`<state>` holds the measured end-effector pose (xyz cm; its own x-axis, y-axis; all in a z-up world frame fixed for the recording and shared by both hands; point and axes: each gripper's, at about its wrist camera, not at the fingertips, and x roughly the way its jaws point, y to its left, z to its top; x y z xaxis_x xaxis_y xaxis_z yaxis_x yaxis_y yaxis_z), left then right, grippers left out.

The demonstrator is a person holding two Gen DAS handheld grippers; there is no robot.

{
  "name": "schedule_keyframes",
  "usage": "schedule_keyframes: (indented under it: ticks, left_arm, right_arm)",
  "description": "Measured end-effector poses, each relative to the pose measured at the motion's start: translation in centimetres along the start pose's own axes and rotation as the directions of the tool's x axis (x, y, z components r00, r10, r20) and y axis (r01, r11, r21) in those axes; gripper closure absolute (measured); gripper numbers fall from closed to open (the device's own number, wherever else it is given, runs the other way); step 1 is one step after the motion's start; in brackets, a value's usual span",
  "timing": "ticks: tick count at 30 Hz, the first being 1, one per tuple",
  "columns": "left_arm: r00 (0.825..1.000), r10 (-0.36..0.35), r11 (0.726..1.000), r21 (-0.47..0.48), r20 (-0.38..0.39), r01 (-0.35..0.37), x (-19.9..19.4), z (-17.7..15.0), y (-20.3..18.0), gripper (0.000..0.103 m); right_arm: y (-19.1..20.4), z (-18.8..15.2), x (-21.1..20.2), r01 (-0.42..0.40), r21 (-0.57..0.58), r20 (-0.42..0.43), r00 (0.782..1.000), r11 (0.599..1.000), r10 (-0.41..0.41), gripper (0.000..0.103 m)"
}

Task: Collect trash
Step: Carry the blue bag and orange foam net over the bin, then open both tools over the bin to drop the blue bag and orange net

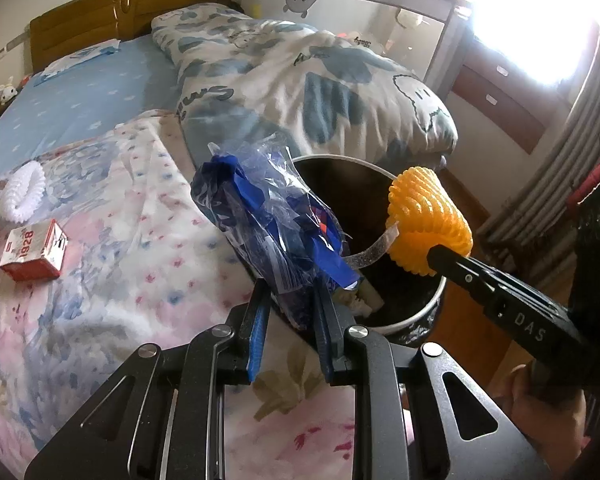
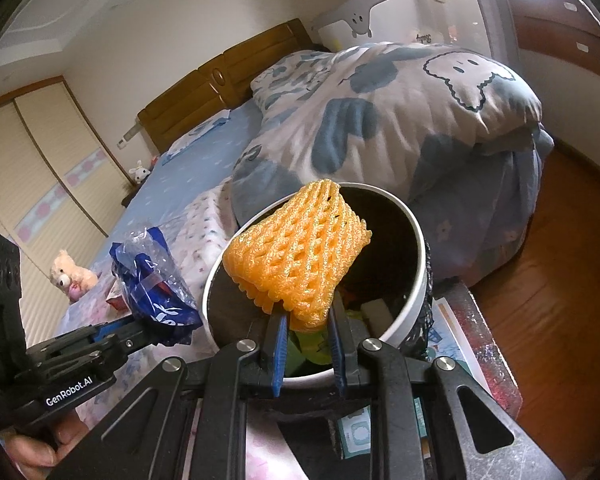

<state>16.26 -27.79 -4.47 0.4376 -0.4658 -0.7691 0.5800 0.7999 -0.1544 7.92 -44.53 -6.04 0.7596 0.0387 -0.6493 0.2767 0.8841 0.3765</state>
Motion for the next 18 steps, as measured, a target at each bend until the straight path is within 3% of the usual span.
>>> schedule_keyframes:
  ticks: [18]
  left_arm:
    - [0.999, -0.005, 1.000, 0.007, -0.035, 0.005, 1.9, 1.1, -0.6, 0.083]
  right_arm:
    - [-0.7, 0.8, 0.7, 0.016, -0.004, -0.007, 1.000, 1.000, -0.016, 0.082]
